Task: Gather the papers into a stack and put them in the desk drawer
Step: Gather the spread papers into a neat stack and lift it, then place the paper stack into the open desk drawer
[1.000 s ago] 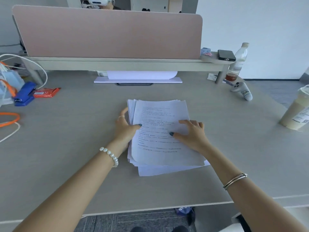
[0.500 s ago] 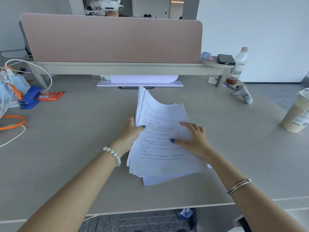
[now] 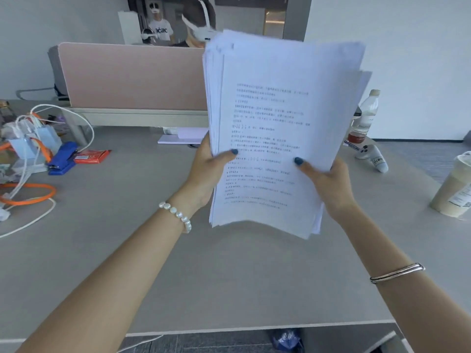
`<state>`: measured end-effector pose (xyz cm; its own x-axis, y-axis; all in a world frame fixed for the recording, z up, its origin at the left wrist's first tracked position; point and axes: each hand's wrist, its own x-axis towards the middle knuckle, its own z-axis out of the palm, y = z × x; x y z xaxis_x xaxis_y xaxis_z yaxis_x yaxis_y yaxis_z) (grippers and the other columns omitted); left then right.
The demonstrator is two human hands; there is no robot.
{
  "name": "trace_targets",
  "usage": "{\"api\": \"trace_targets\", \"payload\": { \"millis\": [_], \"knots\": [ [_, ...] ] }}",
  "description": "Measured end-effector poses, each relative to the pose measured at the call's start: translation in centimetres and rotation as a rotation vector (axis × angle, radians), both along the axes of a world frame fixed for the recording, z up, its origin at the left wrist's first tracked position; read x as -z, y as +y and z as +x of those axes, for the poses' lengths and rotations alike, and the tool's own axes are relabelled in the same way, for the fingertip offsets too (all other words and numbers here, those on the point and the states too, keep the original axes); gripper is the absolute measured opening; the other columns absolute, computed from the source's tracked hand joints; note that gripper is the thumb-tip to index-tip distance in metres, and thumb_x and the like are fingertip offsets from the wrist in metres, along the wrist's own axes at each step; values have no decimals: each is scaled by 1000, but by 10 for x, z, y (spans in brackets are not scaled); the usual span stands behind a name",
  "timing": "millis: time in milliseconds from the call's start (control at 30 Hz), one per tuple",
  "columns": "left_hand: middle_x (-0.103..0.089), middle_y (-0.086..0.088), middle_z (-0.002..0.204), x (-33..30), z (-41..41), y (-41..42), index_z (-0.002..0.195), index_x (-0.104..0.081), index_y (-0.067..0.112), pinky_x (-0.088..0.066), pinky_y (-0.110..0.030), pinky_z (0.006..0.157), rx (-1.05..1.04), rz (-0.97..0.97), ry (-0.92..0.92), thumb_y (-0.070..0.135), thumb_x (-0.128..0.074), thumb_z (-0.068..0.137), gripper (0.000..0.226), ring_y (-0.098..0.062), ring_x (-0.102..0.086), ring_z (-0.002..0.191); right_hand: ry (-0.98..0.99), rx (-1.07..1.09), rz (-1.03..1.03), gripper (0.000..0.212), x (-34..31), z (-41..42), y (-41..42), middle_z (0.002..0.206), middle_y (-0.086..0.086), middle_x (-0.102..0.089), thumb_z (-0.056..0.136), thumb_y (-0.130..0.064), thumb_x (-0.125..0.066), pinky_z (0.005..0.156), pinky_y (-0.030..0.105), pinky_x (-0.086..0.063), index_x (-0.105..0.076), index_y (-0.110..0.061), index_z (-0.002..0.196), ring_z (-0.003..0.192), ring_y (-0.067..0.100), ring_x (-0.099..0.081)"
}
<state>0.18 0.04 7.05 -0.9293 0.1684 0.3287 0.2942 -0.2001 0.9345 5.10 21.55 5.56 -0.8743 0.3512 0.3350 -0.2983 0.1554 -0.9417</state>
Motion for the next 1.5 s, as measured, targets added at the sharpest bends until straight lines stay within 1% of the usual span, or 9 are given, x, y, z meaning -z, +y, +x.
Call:
{"api": "trace_targets", "payload": {
  "millis": [200, 367, 533, 767, 933, 1100, 1233, 1400, 1500],
  "knots": [
    [-65, 2, 121, 29, 3, 0, 128, -44, 20, -52, -28, 89, -32, -80, -77, 18, -79, 68, 69, -10, -63, 108, -76, -73, 74, 61, 18, 14, -6, 119, -7, -64, 69, -21, -81, 81, 28, -52, -50, -25, 122, 106, 10, -62],
    [-71, 11, 99, 45, 13, 6, 109, -64, 22, -55, -25, 83, -69, -66, -143, 29, -74, 74, 37, -10, -68, 97, -110, -13, 6, 31, 31, 20, -9, 105, -12, -65, 82, -24, -68, 76, 27, -49, -56, -30, 109, 101, 13, -63],
    [-70, 14, 89, 54, 18, 14, 91, -66, 31, -54, -14, 65, -74, -99, -121, 34, -69, 78, 14, -9, -68, 88, -59, 25, 2, 24, 36, 24, -12, 100, -21, -61, 88, -25, -60, 72, 20, -46, -53, -30, 110, 92, -5, -58],
    [-63, 6, 121, 77, 27, 16, 122, -52, 26, -47, -33, 97, -3, -79, -128, 35, -50, 91, 33, -11, -59, 113, -51, 34, -10, 33, 47, 40, -5, 119, -12, -59, 94, -25, -47, 92, 31, -44, -48, -26, 127, 110, 8, -56],
    [-65, 17, 108, 64, 51, 45, 108, -56, 35, -50, -20, 87, 7, -92, -71, 31, -49, 92, 18, 5, -62, 98, -20, 96, 11, 36, 35, 71, 22, 125, -6, -59, 94, -22, -49, 90, 27, -46, -46, -24, 130, 112, 8, -57],
    [-66, 19, 99, 57, 97, 98, 97, -57, 38, -51, -14, 75, 98, -65, -71, 33, -51, 91, 10, 2, -63, 93, -19, 171, 39, 31, 23, 131, 74, 118, -4, -65, 92, -21, -54, 85, 28, -53, -51, -23, 123, 104, 8, -64],
    [-67, 11, 108, 65, 151, 145, 114, -57, 23, -51, -22, 79, 211, -50, -116, 35, -51, 90, 27, -6, -64, 100, -45, 247, 40, 23, 21, 201, 120, 99, -16, -66, 91, -18, -55, 64, 13, -54, -52, -30, 111, 79, -6, -67],
    [-65, 17, 105, 83, 225, 205, 116, -54, 24, -50, -12, 69, 385, -52, -181, 37, -51, 90, 30, 7, -63, 90, -183, 385, 81, 33, 34, 293, 171, 107, -1, -69, 89, -29, -58, 69, 29, -58, -52, -20, 120, 85, 10, -70],
    [-64, 12, 107, 101, 270, 237, 114, -54, 22, -50, -25, 79, 457, -96, -280, 42, -52, 88, 33, -4, -61, 98, -261, 475, 83, 37, 48, 347, 198, 114, 5, -68, 88, -33, -59, 80, 43, -57, -52, -19, 121, 96, 21, -68]
  ]
}}
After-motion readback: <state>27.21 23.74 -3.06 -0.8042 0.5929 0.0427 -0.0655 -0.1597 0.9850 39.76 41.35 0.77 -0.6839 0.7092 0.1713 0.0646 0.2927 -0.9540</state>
